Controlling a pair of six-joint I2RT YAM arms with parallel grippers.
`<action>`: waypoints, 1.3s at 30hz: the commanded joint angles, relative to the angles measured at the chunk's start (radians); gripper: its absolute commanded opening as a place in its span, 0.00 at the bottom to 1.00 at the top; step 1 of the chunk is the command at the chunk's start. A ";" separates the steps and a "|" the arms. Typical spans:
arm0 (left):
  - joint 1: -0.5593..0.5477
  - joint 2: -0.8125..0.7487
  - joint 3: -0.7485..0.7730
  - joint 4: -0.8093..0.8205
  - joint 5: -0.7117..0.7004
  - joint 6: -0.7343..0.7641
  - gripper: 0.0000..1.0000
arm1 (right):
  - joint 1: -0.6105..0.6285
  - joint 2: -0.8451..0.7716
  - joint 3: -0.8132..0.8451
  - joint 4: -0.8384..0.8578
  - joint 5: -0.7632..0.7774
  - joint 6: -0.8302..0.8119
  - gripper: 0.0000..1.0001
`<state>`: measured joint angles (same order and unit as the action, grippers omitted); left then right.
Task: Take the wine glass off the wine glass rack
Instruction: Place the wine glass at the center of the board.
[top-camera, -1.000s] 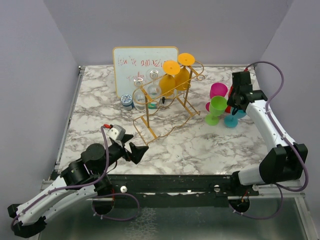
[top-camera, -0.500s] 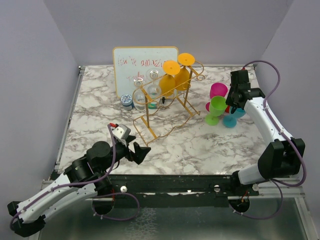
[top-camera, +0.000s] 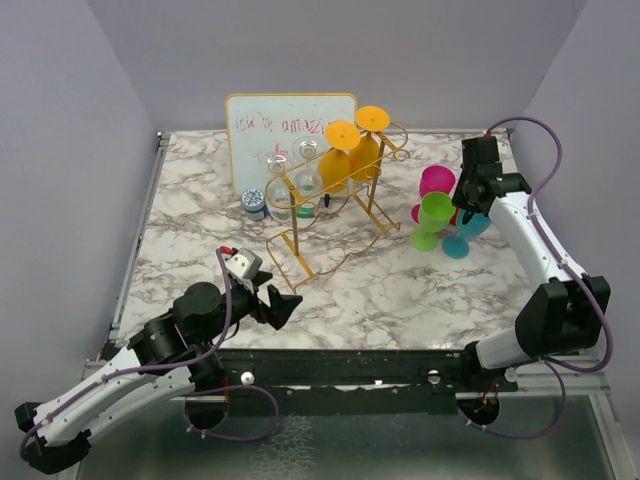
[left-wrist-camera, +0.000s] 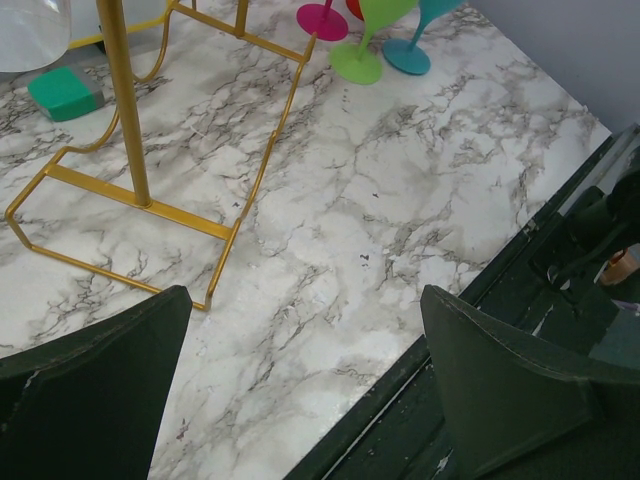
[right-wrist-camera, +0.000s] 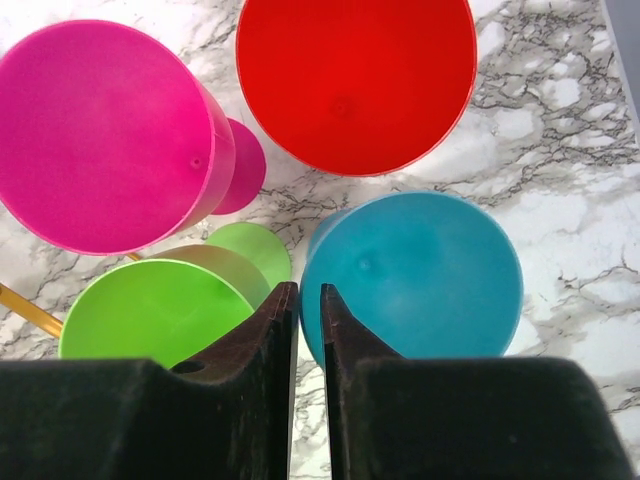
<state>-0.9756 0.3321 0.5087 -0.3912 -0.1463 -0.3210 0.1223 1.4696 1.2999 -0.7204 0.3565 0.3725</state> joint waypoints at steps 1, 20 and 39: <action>0.000 0.005 0.000 0.009 0.019 -0.004 0.99 | -0.008 0.019 0.040 -0.025 0.022 -0.005 0.21; 0.000 -0.002 0.000 0.012 0.018 0.003 0.98 | -0.007 -0.070 0.175 -0.095 -0.092 -0.036 0.25; 0.000 0.065 -0.130 0.182 -0.179 -0.103 0.99 | -0.001 -0.489 -0.135 0.147 -0.894 0.190 0.46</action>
<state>-0.9756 0.3996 0.4034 -0.2508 -0.2108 -0.3538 0.1223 1.0336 1.1893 -0.6250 -0.3756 0.5007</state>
